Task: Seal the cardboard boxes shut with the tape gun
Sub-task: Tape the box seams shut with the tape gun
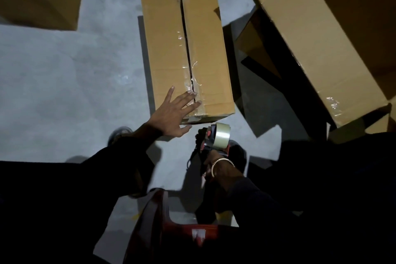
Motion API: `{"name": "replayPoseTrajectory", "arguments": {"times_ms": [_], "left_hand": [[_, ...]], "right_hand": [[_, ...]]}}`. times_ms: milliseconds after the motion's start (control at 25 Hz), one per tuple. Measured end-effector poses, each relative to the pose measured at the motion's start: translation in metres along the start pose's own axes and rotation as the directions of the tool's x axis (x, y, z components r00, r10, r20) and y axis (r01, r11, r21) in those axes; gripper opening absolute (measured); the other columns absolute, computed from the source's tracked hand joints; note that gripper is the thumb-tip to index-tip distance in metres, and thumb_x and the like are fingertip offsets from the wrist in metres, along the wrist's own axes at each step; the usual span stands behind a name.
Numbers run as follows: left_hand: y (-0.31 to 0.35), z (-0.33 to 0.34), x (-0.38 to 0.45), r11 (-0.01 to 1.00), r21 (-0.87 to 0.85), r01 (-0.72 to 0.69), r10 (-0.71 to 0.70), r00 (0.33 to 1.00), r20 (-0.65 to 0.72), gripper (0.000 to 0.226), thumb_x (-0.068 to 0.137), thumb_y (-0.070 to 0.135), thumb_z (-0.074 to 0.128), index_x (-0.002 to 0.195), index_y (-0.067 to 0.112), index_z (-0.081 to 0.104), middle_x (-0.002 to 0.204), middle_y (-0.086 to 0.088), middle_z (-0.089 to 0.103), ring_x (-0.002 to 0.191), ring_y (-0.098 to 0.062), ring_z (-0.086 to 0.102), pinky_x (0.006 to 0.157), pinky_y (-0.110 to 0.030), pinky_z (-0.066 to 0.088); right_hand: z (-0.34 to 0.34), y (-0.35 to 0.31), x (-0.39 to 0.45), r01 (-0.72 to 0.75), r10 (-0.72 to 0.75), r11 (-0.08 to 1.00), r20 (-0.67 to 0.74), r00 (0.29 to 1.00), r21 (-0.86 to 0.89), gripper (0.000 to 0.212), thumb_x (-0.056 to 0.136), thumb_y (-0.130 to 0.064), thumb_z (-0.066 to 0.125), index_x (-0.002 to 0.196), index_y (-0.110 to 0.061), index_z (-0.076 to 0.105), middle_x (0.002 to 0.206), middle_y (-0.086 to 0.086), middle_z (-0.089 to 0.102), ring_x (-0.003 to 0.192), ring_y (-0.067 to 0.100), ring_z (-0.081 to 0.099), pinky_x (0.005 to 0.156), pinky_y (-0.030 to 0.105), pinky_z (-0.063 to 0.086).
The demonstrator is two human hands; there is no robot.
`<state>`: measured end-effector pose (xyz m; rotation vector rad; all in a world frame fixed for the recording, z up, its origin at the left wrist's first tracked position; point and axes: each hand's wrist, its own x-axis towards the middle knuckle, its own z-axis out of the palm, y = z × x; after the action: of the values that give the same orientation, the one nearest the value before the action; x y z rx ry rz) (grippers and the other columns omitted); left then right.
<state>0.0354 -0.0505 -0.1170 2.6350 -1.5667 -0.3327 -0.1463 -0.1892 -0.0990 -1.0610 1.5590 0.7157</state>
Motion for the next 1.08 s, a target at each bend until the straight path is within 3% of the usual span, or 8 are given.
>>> {"name": "replayPoseTrajectory", "arguments": {"times_ms": [160,280,440,560,640,760,920,1080], "left_hand": [[0.019,0.001,0.012,0.984,0.033,0.178,-0.177,0.984,-0.02,0.082,0.1,0.075,0.033,0.16,0.018,0.031,0.162,-0.008,0.038,0.149,-0.026,0.035,0.123,-0.069,0.011],[0.024,0.002,0.019,0.974,0.101,0.201,-0.204,0.979,0.019,0.077,0.1,0.067,0.046,0.158,0.019,0.033,0.16,-0.01,0.04,0.147,-0.027,0.037,0.122,-0.069,0.017],[0.032,-0.003,0.0,0.955,0.15,0.256,-0.267,0.962,0.06,0.102,0.093,0.044,0.071,0.166,0.016,0.005,0.172,-0.016,0.013,0.159,-0.033,0.013,0.122,-0.068,0.016],[0.046,-0.008,-0.037,0.885,0.018,0.466,-0.464,0.884,-0.066,0.11,0.093,0.081,0.037,0.165,0.014,-0.01,0.173,-0.018,-0.012,0.16,-0.035,-0.009,0.122,-0.07,-0.003],[0.051,-0.006,-0.046,0.662,-0.29,0.691,-0.735,0.675,-0.067,0.117,0.087,0.091,0.03,0.164,0.014,-0.015,0.172,-0.021,-0.01,0.16,-0.038,-0.005,0.122,-0.065,-0.006],[0.038,0.01,-0.037,0.055,-0.693,0.719,-0.884,0.358,0.302,0.132,0.071,0.098,0.052,0.164,0.02,-0.002,0.165,-0.023,0.024,0.151,-0.042,0.03,0.122,-0.061,0.029],[0.009,0.006,-0.044,-0.108,-0.774,0.624,-0.85,0.347,0.398,0.105,0.06,0.086,0.077,0.136,0.019,0.05,0.127,-0.002,0.065,0.115,-0.027,0.066,0.1,-0.046,0.056],[-0.028,-0.016,-0.046,-0.233,-0.841,0.488,-0.877,0.268,0.399,0.064,0.079,0.021,0.089,0.135,0.012,0.059,0.115,0.0,0.064,0.101,-0.019,0.06,0.083,-0.026,0.045]], "right_hand": [[-0.039,0.013,0.058,0.159,-0.13,0.98,-0.22,0.967,0.118,0.064,0.064,-0.054,0.059,0.109,-0.01,0.066,0.099,0.004,0.067,0.083,0.023,0.067,0.069,0.034,0.061],[-0.067,-0.016,-0.029,0.248,-0.219,0.969,-0.498,0.839,-0.008,0.042,0.08,-0.041,0.067,0.102,-0.006,0.065,0.099,0.015,0.063,0.093,0.034,0.063,0.078,0.033,0.045],[-0.081,-0.048,-0.059,0.426,-0.44,0.892,-0.506,0.742,-0.151,0.041,0.082,-0.036,0.065,0.107,-0.004,0.068,0.105,0.02,0.068,0.102,0.04,0.067,0.078,0.035,0.047],[-0.074,-0.074,-0.057,0.529,-0.548,0.825,-0.507,0.666,-0.197,0.031,0.083,-0.031,0.065,0.09,-0.001,0.07,0.09,0.019,0.069,0.087,0.037,0.068,0.074,0.035,0.052],[-0.066,-0.094,-0.054,0.582,-0.595,0.786,-0.507,0.623,-0.207,0.025,0.086,-0.024,0.067,0.084,0.002,0.069,0.089,0.022,0.07,0.091,0.039,0.066,0.075,0.034,0.045],[-0.049,-0.108,-0.05,0.606,-0.612,0.779,-0.414,0.674,-0.164,0.019,0.086,-0.019,0.068,0.076,-0.004,0.062,0.081,0.015,0.064,0.085,0.037,0.063,0.072,0.032,0.04],[-0.021,-0.098,-0.044,0.595,-0.623,0.779,-0.339,0.705,-0.196,0.021,0.082,-0.025,0.068,0.077,-0.006,0.062,0.09,0.02,0.068,0.092,0.042,0.064,0.075,0.038,0.047],[0.015,-0.066,-0.049,0.569,-0.59,0.806,-0.298,0.751,-0.162,0.026,0.083,-0.03,0.068,0.09,-0.004,0.067,0.104,0.024,0.069,0.101,0.045,0.062,0.084,0.042,0.05]]}}
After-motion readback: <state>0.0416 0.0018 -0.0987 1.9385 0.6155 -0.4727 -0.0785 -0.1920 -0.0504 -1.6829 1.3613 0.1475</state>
